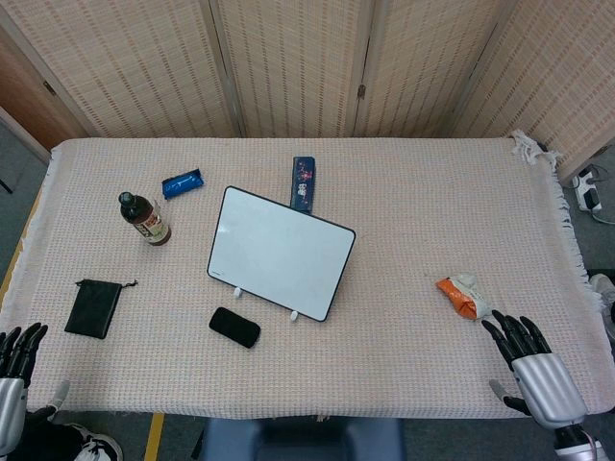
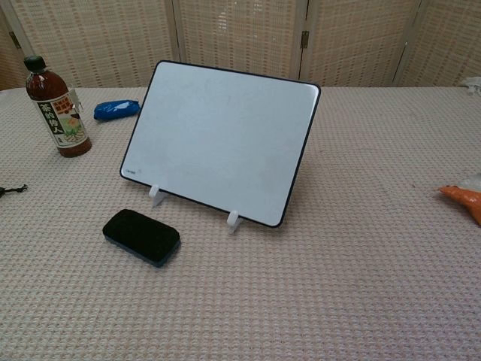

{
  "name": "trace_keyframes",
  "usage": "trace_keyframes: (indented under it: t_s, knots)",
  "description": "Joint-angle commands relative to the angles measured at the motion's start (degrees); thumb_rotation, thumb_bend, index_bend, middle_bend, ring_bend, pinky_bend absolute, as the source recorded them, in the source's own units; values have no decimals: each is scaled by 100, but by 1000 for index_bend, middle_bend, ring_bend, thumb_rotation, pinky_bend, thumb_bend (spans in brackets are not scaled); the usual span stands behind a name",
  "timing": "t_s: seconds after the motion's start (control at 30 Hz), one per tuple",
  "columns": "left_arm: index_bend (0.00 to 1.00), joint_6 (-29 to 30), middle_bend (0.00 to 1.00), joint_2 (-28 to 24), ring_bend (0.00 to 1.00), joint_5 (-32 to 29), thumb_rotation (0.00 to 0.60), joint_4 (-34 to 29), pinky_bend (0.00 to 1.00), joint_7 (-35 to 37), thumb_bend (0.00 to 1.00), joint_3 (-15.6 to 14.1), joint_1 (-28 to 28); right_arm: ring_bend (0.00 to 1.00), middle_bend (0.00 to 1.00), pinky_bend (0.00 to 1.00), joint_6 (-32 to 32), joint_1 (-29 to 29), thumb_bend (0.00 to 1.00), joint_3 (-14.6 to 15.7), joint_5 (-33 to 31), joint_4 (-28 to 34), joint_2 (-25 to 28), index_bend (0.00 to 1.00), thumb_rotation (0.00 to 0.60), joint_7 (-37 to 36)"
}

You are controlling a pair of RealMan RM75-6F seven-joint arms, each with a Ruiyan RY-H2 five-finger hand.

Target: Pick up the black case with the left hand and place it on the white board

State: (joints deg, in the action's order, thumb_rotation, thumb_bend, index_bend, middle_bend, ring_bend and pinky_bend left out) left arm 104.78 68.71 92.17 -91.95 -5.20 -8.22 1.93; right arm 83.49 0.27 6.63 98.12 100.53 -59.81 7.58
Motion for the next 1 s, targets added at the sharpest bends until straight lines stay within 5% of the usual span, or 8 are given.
trace_keyframes:
  t_s: [0.03,0.17,0.23,0.37,0.43,0.7,1.0]
  knots:
    - [49,-74,114,15,55,101,600,-2,54,-11,320,10,31,0,0,0,-33,7,322,12,4,-11,-1,0,600,2]
    - [51,-413,125,-102,54,463,600,-3,85,251,319,-140,-109,0,0,0,-65,16,323,33,28,-8,3,0,600,12]
    - [76,-568,226,-97,123,667,600,50,226,214,320,-141,-221,0,0,0,-72,12,323,41,33,-12,-6,0,600,27]
    - [226,-905,753,101,625,768,600,-91,818,94,320,66,-483,0,0,0,-138,17,323,27,-13,-2,-79,0,600,204]
    - [308,-1328,966,105,846,486,600,-385,978,-35,319,190,-646,0,0,0,-203,33,323,23,-30,9,-128,0,600,340]
    - [277,-3193,1000,-67,978,-795,600,-1289,1000,-1762,188,576,-1438,0,0,0,-385,91,322,10,-131,50,-217,0,600,569]
    - [238,-3817,1000,513,973,-1485,600,-1386,1000,-3042,174,947,-1994,0,0,0,-460,141,323,-2,-192,59,-183,0,600,511]
